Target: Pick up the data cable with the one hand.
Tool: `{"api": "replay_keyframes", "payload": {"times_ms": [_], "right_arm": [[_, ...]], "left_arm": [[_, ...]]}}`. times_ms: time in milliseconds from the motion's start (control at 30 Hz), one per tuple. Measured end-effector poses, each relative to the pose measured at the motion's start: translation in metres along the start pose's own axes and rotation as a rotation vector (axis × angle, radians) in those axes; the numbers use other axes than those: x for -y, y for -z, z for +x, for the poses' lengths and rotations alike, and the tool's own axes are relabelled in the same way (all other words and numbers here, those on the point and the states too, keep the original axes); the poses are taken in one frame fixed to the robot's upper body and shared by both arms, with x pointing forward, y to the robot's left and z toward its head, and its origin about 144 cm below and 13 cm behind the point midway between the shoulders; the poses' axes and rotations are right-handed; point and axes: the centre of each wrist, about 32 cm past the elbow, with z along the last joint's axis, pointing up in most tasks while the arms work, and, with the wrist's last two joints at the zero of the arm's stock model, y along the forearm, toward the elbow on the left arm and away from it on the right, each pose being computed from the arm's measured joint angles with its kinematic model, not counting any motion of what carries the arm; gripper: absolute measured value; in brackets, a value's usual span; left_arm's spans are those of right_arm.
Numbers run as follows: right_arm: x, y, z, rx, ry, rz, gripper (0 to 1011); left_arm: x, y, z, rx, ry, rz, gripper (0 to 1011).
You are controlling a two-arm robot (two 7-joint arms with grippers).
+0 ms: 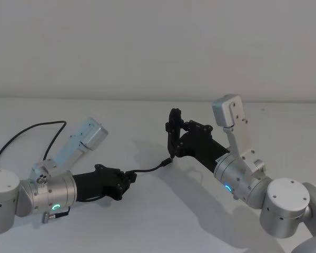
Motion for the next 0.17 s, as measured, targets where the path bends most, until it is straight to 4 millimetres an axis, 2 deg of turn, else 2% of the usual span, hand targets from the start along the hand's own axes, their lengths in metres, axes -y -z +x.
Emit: {"api": "replay_keyframes", "payload": {"times_ms": [167], "right_arm": [[0.0001,0.0000,0.0001,0.000,0.000,0.000,274]], "left_arm": [[0.0000,0.0000,0.0000,0.000,0.000,0.000,45]]}}
